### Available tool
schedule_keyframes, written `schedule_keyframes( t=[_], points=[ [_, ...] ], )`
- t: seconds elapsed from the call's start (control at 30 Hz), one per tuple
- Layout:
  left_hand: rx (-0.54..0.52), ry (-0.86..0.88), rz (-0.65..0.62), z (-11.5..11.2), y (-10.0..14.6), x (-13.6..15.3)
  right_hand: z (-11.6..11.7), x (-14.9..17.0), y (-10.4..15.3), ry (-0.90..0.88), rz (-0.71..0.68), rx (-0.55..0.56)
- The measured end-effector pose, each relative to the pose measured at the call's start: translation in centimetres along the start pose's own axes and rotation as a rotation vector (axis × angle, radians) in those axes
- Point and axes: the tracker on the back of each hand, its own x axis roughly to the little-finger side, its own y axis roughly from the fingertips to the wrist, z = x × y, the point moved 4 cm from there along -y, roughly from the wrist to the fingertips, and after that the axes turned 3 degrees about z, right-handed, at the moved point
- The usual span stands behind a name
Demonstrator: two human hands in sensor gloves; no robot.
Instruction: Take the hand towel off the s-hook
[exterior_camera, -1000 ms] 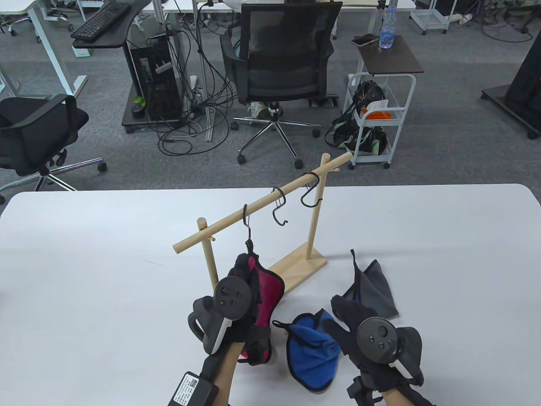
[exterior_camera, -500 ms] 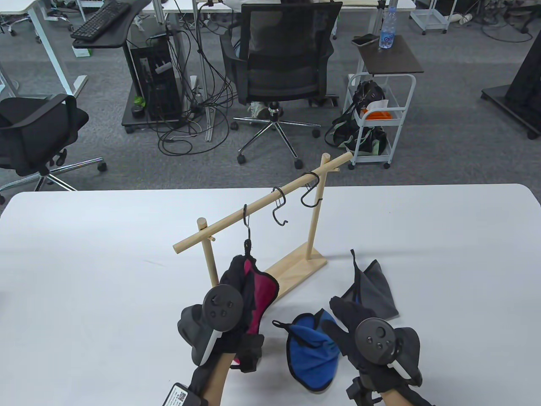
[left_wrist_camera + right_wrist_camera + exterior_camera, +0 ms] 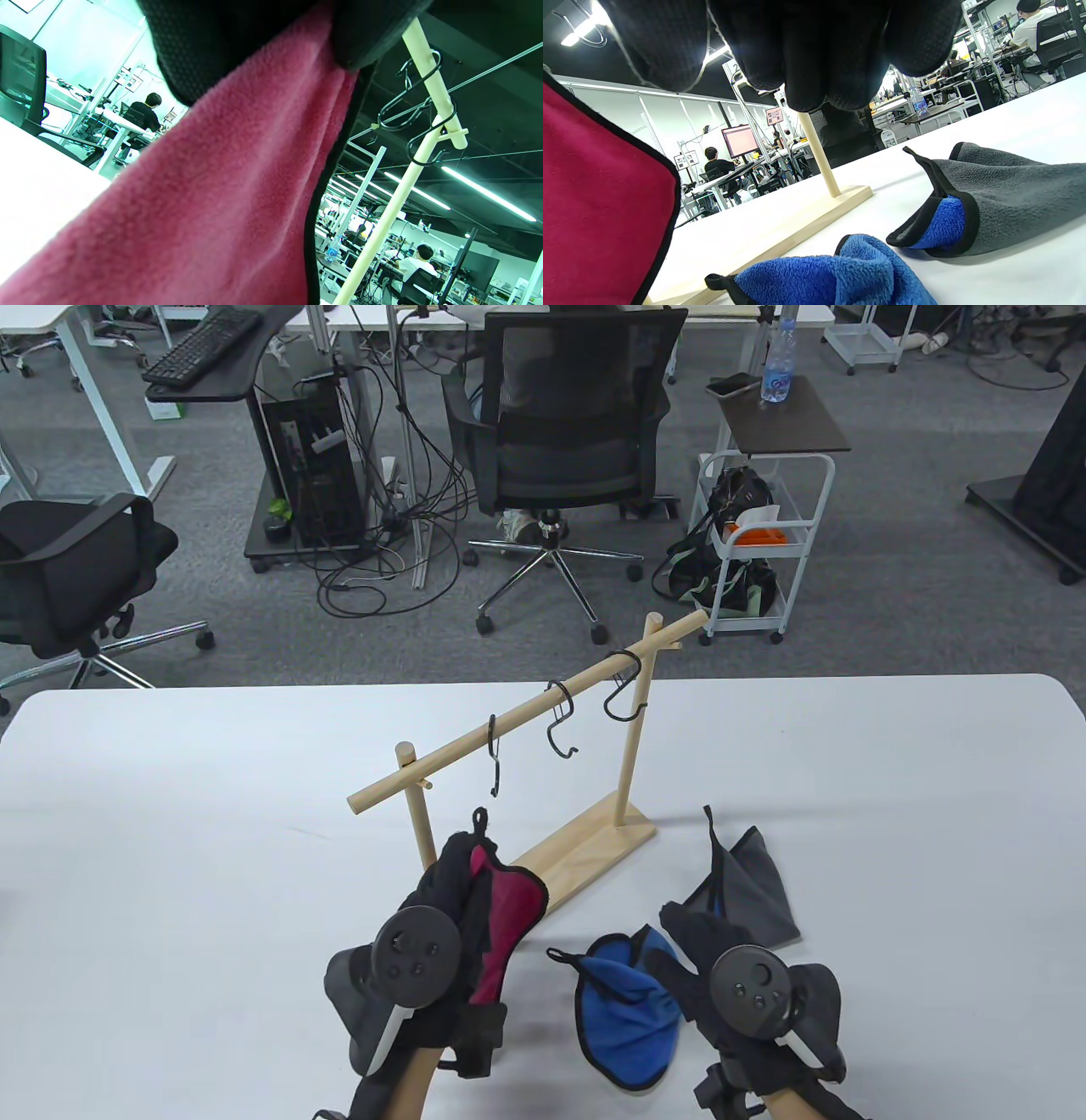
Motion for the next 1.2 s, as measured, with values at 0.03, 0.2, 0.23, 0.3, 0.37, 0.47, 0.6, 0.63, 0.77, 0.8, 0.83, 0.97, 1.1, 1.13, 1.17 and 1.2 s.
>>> schedule_keyframes(
  t=[0.03, 0.2, 0.23, 0.3, 0.37, 0.47, 0.6, 0.63, 0.77, 0.8, 0.83, 0.97, 1.1, 1.13, 1.17, 1.2],
  points=[
    [-0.002, 0.001, 0.002, 0.2, 0.2, 0.3, 0.0, 0.0, 0.0, 0.001, 0.000, -0.002],
    [-0.017, 0.002, 0.023, 1.8, 1.1, 2.2, 0.1, -0.2, 0.0, 0.007, -0.001, -0.005],
    [-0.022, -0.001, 0.027, 2.1, 1.2, 2.5, 0.1, -0.2, 0.0, 0.007, 0.000, -0.005],
    [-0.034, -0.008, 0.044, 2.8, 1.4, 3.5, 0.1, -0.2, 0.0, 0.008, 0.000, -0.007],
    [-0.050, -0.013, 0.064, 3.5, 1.4, 4.4, 0.2, -0.2, 0.0, 0.011, 0.001, -0.009],
    [-0.075, -0.015, 0.101, 4.3, 1.3, 6.0, 0.2, -0.3, 0.0, 0.014, 0.002, -0.012],
    [-0.110, -0.026, 0.148, 5.0, 1.0, 7.8, 0.3, -0.3, 0.0, 0.018, 0.002, -0.015],
    [-0.117, -0.027, 0.157, 5.1, 0.9, 8.1, 0.3, -0.3, 0.0, 0.019, 0.003, -0.016],
    [-0.146, -0.026, 0.187, 5.1, 0.2, 9.7, 0.4, -0.3, 0.0, 0.018, 0.006, -0.019],
    [-0.169, -0.025, 0.198, 5.0, 0.0, 10.2, 0.3, -0.3, 0.0, 0.018, 0.007, -0.018],
    [-0.181, -0.026, 0.202, 4.9, -0.2, 10.5, 0.3, -0.3, 0.0, 0.017, 0.008, -0.017],
    [-0.184, -0.031, 0.230, 3.9, -1.6, 12.0, 0.2, -0.2, 0.0, 0.009, 0.013, -0.007],
    [-0.152, -0.071, 0.246, 2.6, -2.9, 13.1, 0.2, -0.1, 0.0, 0.011, 0.013, -0.011],
    [-0.144, -0.085, 0.247, 2.3, -3.1, 13.3, 0.2, -0.1, 0.0, 0.010, 0.012, -0.012],
    [-0.131, -0.103, 0.246, 1.9, -3.4, 13.6, 0.2, -0.1, 0.0, 0.009, 0.012, -0.012],
    [-0.115, -0.125, 0.249, 1.5, -3.7, 13.9, 0.2, -0.1, 0.0, 0.008, 0.012, -0.013]
  ],
)
